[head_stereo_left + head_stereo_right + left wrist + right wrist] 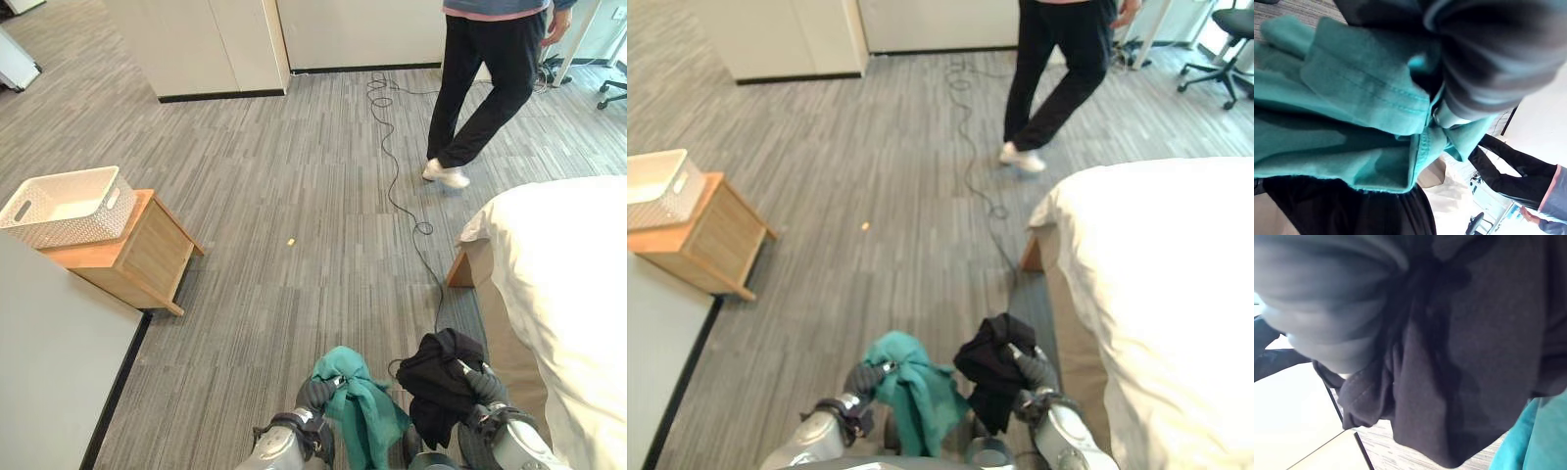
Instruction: Tidy up the quilt and then pick up the clothes from the bed and put them into the laundry hamper.
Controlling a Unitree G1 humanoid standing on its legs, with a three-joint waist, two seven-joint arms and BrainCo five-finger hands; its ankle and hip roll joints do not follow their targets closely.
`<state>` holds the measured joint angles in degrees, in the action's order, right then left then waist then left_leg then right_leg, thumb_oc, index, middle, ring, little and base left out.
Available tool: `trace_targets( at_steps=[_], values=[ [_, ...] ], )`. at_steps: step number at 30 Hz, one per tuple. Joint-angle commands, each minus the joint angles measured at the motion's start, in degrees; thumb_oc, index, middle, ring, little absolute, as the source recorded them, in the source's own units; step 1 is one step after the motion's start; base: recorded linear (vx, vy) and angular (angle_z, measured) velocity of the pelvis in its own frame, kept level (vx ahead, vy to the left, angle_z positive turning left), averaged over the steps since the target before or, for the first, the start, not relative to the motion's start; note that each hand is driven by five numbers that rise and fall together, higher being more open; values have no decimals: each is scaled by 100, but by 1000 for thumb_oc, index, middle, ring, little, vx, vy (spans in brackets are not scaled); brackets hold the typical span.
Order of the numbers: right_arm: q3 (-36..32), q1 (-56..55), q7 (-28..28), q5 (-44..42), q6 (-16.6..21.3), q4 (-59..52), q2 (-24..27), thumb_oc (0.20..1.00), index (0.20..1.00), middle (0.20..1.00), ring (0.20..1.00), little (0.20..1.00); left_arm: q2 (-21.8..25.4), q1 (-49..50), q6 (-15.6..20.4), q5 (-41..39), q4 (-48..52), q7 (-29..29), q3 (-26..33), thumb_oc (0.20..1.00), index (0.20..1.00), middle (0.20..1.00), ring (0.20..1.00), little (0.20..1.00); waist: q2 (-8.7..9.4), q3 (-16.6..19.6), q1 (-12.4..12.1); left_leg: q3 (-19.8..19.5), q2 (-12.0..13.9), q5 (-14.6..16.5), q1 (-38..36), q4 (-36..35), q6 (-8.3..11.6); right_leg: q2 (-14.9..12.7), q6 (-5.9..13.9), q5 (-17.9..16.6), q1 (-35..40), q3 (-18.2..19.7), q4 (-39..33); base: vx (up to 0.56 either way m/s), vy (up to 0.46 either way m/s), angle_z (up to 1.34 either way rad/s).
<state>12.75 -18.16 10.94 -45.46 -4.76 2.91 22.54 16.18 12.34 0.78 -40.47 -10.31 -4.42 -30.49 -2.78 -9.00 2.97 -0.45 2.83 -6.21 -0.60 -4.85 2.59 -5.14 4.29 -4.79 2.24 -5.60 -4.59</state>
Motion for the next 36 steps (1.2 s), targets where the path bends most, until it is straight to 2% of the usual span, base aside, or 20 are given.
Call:
trace_targets(
  at_steps=[1,4,6,9,11,13,15,18,22,23,24,25,26,27,28,29,30,32,34,36],
  values=[
    [-37,101,-324,-25,269,-482,-4,200,200,200,200,200,3,-185,457,-329,124,26,181,200,200,200,200,200,241,109,-61,-80,-307,651,225,430,-329,-202,270,691,88,-476,707,54,70,0],
    [-72,206,-310,94,233,-439,-79,200,200,200,200,200,39,-164,489,-393,211,52,353,200,200,200,200,200,270,-6,-142,76,-417,828,521,907,-592,-432,351,808,-3,-495,1498,96,131,2],
    [-105,246,-250,108,232,-424,-131,200,200,200,200,200,44,-183,404,-382,229,48,410,200,200,200,200,200,259,-68,-163,194,-492,946,641,1142,-746,-639,396,576,-223,-498,2319,125,155,3],
    [-152,216,-416,153,260,-311,-184,200,200,200,200,200,33,-239,279,-274,151,-33,417,200,200,200,200,200,105,-297,-98,222,-557,1081,541,1224,-928,-783,379,100,-1232,-329,4333,218,150,4],
    [-147,232,-535,162,265,-260,-176,200,200,200,200,200,40,-254,331,-232,109,-49,408,200,200,200,200,200,111,-354,-91,253,-565,1130,513,1255,-922,-810,363,53,-1422,-403,4314,208,-52,-8],
    [-74,233,-951,169,373,-129,0,200,200,200,200,200,164,-297,307,-353,227,-48,441,200,200,200,200,200,306,-477,79,308,-640,1440,362,1348,-864,-688,370,-130,-1623,-521,2604,458,-265,-21],
    [-56,249,-1001,122,380,-109,66,200,200,200,200,200,183,-309,285,-375,229,-57,442,200,200,200,200,200,338,-516,163,274,-653,1538,284,1368,-844,-645,373,-179,-1641,-491,2088,383,-185,-20],
    [-107,101,-1362,46,370,-59,223,200,200,200,200,200,203,-252,462,-405,-78,-271,356,200,200,200,200,200,403,-621,535,48,-733,2063,-89,1535,-812,-572,518,-678,-1983,6,423,675,-259,3],
    [-165,-178,-1387,-158,542,-97,116,200,200,200,200,200,98,29,670,-189,-325,-495,344,200,200,200,200,200,420,-516,678,-49,-599,2425,-352,1846,-670,-525,587,-527,-1897,238,497,656,-289,37],
    [-196,-191,-1413,-61,548,-58,37,200,200,200,200,200,20,129,628,-120,-353,-595,442,200,200,200,200,200,304,-435,699,95,-259,2261,-646,2191,-444,-446,498,-400,-1809,120,856,650,-300,55],
    [-194,-189,-1414,-61,549,-57,35,200,200,200,200,200,21,128,628,-119,-354,-596,445,200,200,200,200,200,318,-429,708,87,-273,2245,-639,2181,-443,-461,497,-403,-1817,119,856,593,-227,60],
    [-243,-235,-1521,32,568,-106,39,200,200,200,200,200,-34,191,570,-86,-326,-834,523,200,200,200,200,200,237,-338,761,145,-36,1843,-868,2338,-247,-397,410,-312,-1805,60,1024,322,-109,79],
    [-255,-251,-1545,45,557,-120,46,200,200,200,200,200,-46,203,574,-78,-323,-884,536,200,200,200,200,200,214,-328,775,146,11,1785,-912,2356,-212,-376,392,-288,-1794,43,1055,596,-218,103],
    [-386,-320,-1656,17,325,-191,114,200,200,200,200,200,-78,243,483,-47,-243,-910,545,200,200,200,200,200,146,-231,819,231,286,1088,-889,2837,-46,-285,294,-187,-1704,-46,1090,567,-236,66],
    [-469,-298,-1771,-2,119,-137,208,200,200,200,200,200,-130,255,368,-85,-199,-823,537,200,200,200,200,200,165,-211,819,314,471,638,-697,3328,7,-201,155,-19,-1542,-50,1129,741,-359,58],
    [-581,-226,-1915,-75,-25,63,347,200,200,200,200,200,-219,229,244,15,-182,-768,474,200,200,200,200,200,269,-307,693,309,620,110,184,4372,120,-140,-113,182,-1079,-135,1067,654,-318,43],
    [-617,-175,-2032,-88,61,213,423,200,200,200,200,200,-275,167,274,1,-218,-752,371,200,200,200,200,200,347,-438,540,350,446,67,1111,4777,106,-170,-185,303,-702,-285,1030,655,-221,112],
    [-754,-315,-2100,-237,-38,19,573,200,200,200,200,200,-183,158,319,-184,-60,-592,299,200,200,200,200,200,379,-597,296,731,50,166,1799,3623,14,-139,-59,529,-110,-491,918,671,1,82],
    [-752,-517,-2100,-337,-83,-77,684,200,200,200,200,200,-36,159,255,-335,21,-550,280,200,200,200,200,200,320,-639,157,893,44,-159,1867,2256,31,-74,25,644,227,-548,856,660,92,-10],
    [-608,-645,-2070,-256,231,41,718,200,200,200,200,200,131,141,326,-435,128,-575,163,200,200,200,200,200,244,-629,37,1014,160,-426,1891,1002,46,-83,117,830,687,-566,794,677,141,-39]
  ],
)
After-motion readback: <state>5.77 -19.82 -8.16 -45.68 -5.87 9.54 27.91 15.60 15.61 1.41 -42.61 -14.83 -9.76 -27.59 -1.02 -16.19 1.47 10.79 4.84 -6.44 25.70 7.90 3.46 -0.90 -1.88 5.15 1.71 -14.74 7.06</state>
